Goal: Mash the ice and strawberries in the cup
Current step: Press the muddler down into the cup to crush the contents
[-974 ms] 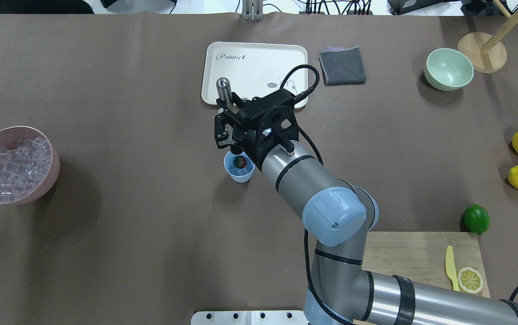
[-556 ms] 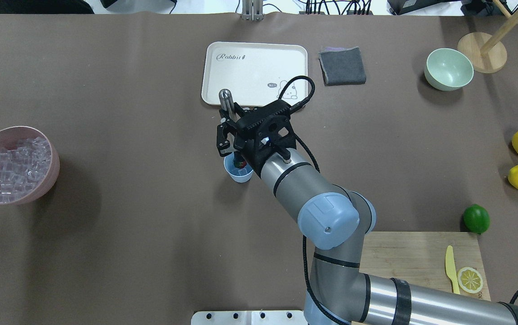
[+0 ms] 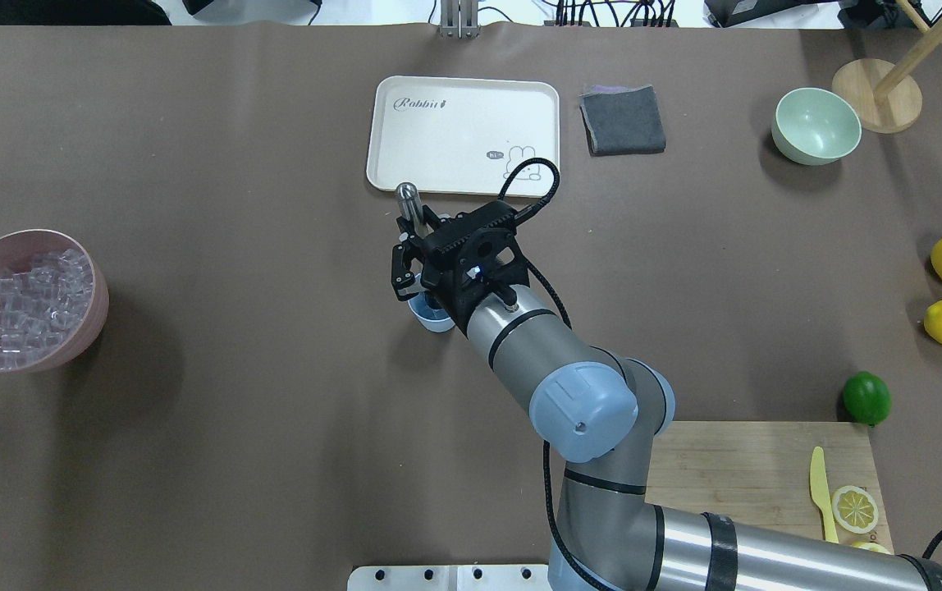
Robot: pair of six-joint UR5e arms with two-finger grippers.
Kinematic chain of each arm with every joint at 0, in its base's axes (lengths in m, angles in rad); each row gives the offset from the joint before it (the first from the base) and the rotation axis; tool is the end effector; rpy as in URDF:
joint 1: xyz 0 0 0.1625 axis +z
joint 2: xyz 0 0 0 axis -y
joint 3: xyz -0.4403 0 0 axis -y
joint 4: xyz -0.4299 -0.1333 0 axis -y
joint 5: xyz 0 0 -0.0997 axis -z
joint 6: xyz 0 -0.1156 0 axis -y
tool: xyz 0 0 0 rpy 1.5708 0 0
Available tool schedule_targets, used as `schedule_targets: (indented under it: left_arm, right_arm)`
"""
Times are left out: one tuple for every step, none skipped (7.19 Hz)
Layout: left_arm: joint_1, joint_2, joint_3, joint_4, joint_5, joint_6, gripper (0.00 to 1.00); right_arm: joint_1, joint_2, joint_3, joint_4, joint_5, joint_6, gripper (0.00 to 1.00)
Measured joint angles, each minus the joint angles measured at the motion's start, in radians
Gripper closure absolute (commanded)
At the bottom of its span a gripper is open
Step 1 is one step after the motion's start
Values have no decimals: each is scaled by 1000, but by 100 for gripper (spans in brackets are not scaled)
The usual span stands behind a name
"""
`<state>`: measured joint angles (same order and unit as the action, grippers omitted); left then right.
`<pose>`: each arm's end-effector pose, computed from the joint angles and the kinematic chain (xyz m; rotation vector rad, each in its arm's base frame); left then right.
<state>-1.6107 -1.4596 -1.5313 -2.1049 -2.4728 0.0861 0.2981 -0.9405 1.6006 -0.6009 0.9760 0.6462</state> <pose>-0.0623 -0.4933 0.6938 0.4126 0.8670 0.2154 -0.6002 -0.3916 0.1494 1.2613 -1.0163 0.0018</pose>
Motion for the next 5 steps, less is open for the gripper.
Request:
schedule_targets:
  left_arm:
    - [0, 0, 0, 0, 0, 0, 3]
    - [0, -1, 0, -1, 0, 1, 3]
    - [0, -1, 0, -1, 0, 1, 3]
    - [0, -1, 0, -1, 0, 1, 3]
    - [0, -1, -2, -1, 0, 1, 3]
  right_arm:
    - [-5, 1, -5, 0, -5, 2, 100]
    - [-10, 1, -7, 0, -11, 2, 100]
    - [-12, 1, -4, 1, -13, 2, 100]
    - [-9, -2, 5, 1, -9, 1, 100]
    - [6, -3, 23, 0, 13, -2, 100]
